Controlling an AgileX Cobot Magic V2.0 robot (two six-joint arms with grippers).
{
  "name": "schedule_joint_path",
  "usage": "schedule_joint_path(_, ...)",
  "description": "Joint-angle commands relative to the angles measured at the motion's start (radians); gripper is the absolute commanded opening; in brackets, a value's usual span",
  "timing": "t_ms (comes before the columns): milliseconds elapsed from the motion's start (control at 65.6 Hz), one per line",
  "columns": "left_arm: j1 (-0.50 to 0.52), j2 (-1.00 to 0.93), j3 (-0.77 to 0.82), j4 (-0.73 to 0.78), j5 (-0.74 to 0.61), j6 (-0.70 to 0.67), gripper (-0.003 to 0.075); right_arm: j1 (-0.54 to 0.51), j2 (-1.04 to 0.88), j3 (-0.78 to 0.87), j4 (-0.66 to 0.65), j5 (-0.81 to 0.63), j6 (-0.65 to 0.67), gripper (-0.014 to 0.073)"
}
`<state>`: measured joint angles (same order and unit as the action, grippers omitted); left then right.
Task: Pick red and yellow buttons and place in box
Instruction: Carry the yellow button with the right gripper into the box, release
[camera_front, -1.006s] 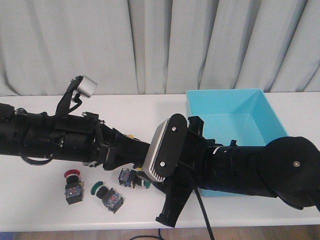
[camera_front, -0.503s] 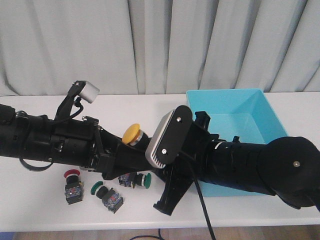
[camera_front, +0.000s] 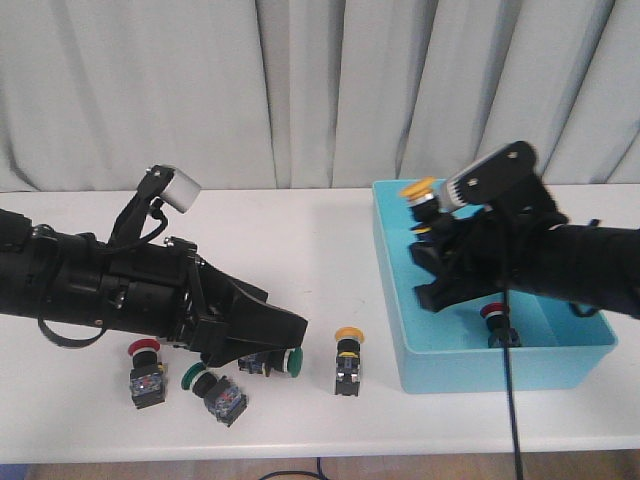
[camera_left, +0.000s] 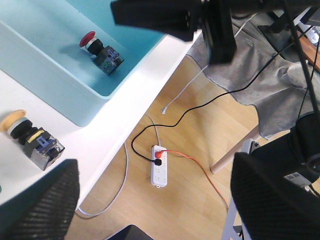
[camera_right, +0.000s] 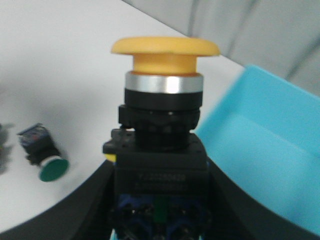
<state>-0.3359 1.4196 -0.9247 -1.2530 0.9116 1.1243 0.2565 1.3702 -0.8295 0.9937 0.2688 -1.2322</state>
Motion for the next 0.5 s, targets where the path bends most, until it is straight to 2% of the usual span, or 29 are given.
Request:
schedule_joint_path(0,-0.003,-0.026,-0.027,-0.057,0.021,0.002,0.0594,-0.060,-0.025,-0.030,-0.060,0.035,0.066,0.0230)
schedule_joint_path(183,-0.003,-0.026,-0.027,-0.057,0.021,0.002,0.0594,-0.069,-0.014,-0.048,-0.281,0.073,0.302,0.0233)
schedule_joint_path(396,-0.003,-0.026,-0.027,-0.057,0.021,0.002,0.0594,-0.069,0.143,-0.267,-0.744,0.377,0.829,0.0237)
schedule_joint_path(488,-0.003,-0.026,-0.027,-0.057,0.021,0.002,0.0594,-0.069,0.218,-0.356,-0.877,0.460,0.972,0.0240)
